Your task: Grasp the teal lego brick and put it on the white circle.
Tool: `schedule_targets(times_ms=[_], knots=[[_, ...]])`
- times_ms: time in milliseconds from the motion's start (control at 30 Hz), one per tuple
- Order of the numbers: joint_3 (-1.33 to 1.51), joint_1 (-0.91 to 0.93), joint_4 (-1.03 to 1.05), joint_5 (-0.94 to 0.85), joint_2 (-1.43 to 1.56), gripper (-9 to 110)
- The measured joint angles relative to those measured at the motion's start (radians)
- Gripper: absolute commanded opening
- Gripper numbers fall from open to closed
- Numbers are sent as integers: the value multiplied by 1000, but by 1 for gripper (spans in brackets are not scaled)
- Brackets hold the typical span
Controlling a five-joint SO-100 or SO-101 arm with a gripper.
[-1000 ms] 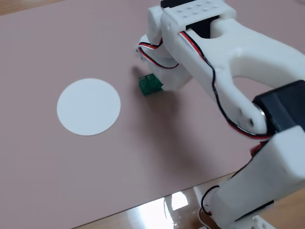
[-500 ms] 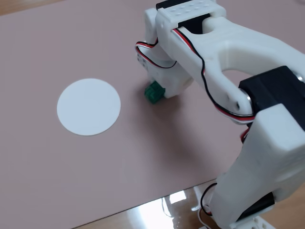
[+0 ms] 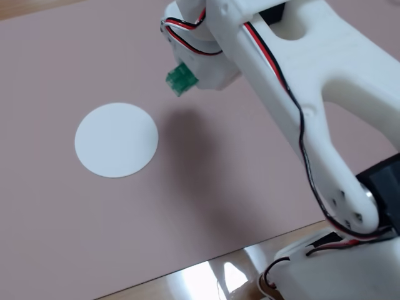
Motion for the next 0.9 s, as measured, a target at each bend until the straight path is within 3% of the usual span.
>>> schedule_targets(times_ms=[333, 600, 900], knots=[[-341, -249, 127, 34, -256, 0], [-499, -295, 160, 6, -577, 0], [-529, -307, 160, -8, -712, 3]])
